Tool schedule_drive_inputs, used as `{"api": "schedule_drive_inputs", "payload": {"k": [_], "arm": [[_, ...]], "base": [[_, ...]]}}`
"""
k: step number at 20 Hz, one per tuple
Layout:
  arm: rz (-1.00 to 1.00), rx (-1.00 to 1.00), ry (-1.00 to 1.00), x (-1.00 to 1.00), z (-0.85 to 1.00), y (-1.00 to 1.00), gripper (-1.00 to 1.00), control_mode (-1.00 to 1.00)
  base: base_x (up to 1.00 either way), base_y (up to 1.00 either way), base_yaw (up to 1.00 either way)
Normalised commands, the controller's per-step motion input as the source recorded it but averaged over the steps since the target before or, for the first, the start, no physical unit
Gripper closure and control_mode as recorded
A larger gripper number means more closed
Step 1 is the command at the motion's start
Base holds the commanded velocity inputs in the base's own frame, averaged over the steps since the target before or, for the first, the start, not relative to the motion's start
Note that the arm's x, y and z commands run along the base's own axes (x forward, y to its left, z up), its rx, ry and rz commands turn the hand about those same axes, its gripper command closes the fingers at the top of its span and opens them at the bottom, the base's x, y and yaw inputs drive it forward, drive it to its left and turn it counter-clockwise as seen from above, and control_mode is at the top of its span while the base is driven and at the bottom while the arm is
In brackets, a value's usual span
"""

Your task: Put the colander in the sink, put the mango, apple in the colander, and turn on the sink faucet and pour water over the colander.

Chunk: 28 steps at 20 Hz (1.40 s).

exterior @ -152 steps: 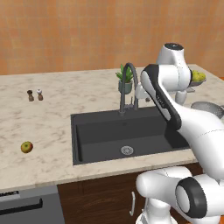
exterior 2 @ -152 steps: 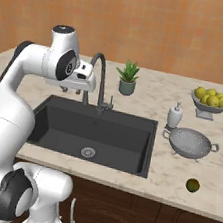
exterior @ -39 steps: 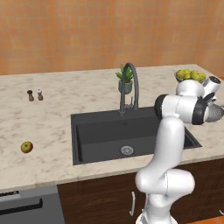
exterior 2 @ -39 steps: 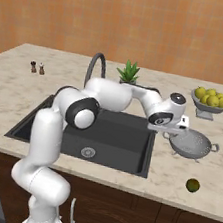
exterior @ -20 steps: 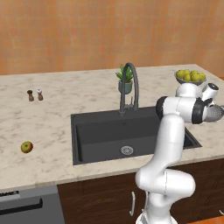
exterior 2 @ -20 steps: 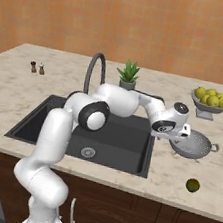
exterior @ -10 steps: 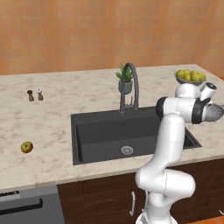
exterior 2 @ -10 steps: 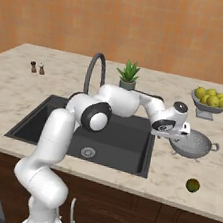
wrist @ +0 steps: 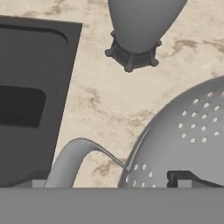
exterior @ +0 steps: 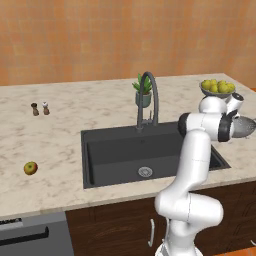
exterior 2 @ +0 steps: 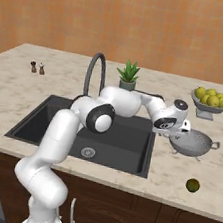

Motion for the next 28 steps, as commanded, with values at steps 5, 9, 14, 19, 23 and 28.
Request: {"api": "schedule_drive_inputs", "payload": {"k": [5,9,14,19,23,28], "arm": [[0.0,0.0,0.0,0.0,0.0,0.0,-1.0,-1.0],[0.0,0.0,0.0,0.0,0.0,0.0,-1.0,-1.0],[0.0,0.0,0.0,0.0,0.0,0.0,1.0,-1.0],[0.0,0.0,0.0,0.0,0.0,0.0,1.0,-1.0],[0.0,0.0,0.0,0.0,0.0,0.0,1.0,-1.0],[0.0,0.0,0.01,0.0,0.07,0.0,1.0,-1.0]], "base": [[0.0,0.0,0.0],[0.0,0.0,0.0],[0.0,0.0,0.0],[0.0,0.0,0.0],[0.0,0.0,0.0],[0.0,0.0,0.0]]}}
